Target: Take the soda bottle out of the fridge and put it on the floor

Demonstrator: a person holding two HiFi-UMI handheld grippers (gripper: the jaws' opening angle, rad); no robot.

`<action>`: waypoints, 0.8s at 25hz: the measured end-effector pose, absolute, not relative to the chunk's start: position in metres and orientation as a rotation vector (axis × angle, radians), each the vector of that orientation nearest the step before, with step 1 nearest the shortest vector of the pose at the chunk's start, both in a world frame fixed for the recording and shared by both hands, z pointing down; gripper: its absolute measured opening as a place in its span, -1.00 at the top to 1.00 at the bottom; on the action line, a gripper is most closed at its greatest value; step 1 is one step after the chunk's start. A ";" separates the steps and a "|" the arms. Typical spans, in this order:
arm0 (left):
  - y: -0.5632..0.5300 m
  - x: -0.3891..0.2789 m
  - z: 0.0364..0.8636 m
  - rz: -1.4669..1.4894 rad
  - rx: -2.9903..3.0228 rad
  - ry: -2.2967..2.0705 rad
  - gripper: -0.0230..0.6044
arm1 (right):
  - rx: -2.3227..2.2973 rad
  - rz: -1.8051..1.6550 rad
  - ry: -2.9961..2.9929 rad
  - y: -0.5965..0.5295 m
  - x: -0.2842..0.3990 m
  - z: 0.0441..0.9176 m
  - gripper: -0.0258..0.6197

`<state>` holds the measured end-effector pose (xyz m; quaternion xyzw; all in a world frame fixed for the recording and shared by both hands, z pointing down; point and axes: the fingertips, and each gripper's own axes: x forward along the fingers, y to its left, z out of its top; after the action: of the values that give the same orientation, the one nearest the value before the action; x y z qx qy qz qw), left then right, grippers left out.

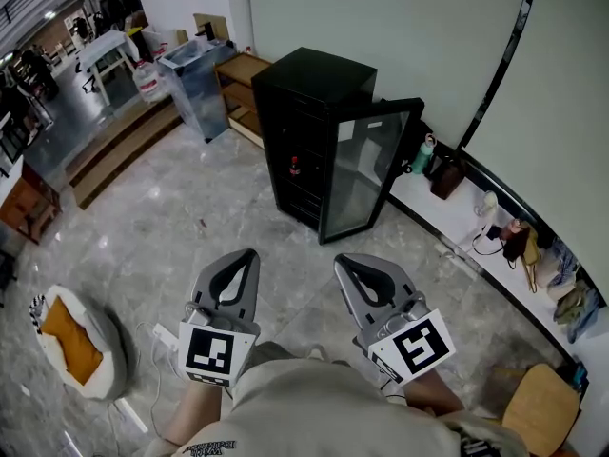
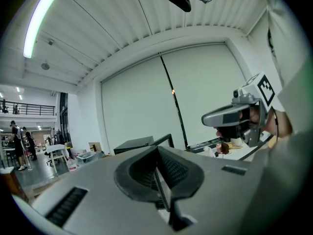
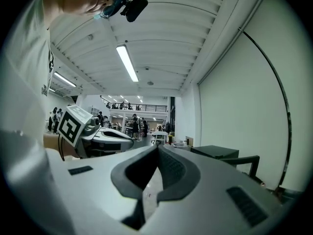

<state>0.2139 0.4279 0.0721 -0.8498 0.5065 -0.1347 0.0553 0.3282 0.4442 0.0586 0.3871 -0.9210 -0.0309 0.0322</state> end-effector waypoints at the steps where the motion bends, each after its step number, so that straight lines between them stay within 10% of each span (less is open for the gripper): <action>1: 0.426 0.216 0.072 -0.408 -2.578 1.534 0.91 | 1.191 -0.088 -2.834 0.442 0.329 0.061 0.93; 20: 0.344 0.190 0.100 -0.433 -2.607 1.492 0.91 | 1.202 0.094 -2.826 0.350 0.300 0.096 0.93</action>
<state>0.1899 0.3442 0.1001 -0.8578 0.4910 -0.1425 0.0535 0.3003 0.3500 0.0958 0.3910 -0.9193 0.0305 0.0347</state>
